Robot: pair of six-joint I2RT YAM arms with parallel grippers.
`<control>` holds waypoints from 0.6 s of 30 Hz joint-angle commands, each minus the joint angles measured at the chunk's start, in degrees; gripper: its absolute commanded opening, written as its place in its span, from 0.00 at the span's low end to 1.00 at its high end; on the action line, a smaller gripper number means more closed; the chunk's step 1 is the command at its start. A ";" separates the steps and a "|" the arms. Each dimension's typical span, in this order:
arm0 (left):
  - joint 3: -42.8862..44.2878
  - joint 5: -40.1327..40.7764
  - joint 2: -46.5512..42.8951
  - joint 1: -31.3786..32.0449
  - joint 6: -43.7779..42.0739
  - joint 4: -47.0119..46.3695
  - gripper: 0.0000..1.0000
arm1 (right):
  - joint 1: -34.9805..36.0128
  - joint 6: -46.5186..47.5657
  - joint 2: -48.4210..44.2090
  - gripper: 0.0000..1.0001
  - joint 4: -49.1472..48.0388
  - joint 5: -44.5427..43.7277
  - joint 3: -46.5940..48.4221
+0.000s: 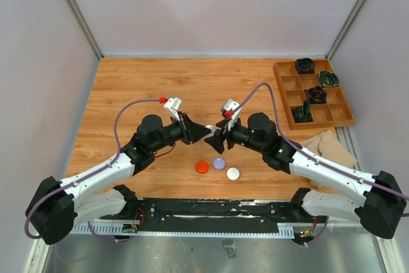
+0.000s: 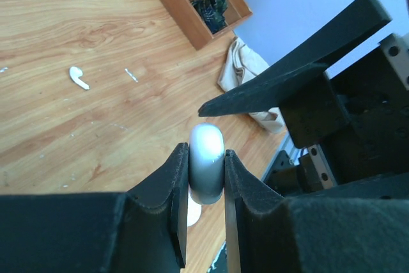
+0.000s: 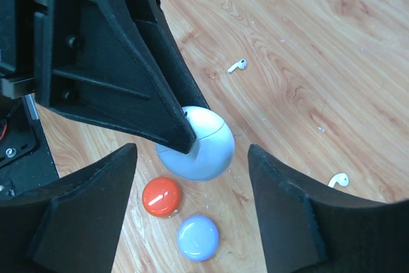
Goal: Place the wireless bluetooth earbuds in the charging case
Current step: Pick up the earbud from the center of the board.
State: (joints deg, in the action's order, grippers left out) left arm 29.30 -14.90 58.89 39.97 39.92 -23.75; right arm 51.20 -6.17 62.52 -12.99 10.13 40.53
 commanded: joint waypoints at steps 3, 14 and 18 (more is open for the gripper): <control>3.43 -0.65 -3.34 0.21 -10.70 4.61 0.02 | -2.03 4.88 -4.22 0.77 -0.41 7.26 -0.70; 6.40 -8.21 -5.71 -1.23 -20.97 7.42 0.00 | -12.29 4.44 -9.04 0.77 -1.41 27.46 -2.70; 7.62 -13.17 -5.51 -1.69 -23.77 7.30 0.00 | -14.80 3.85 -9.33 0.76 -3.52 33.77 -2.94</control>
State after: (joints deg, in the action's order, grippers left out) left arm 34.06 -21.80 54.02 38.89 20.95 -16.25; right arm 38.76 -1.54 54.06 -13.32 34.81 38.15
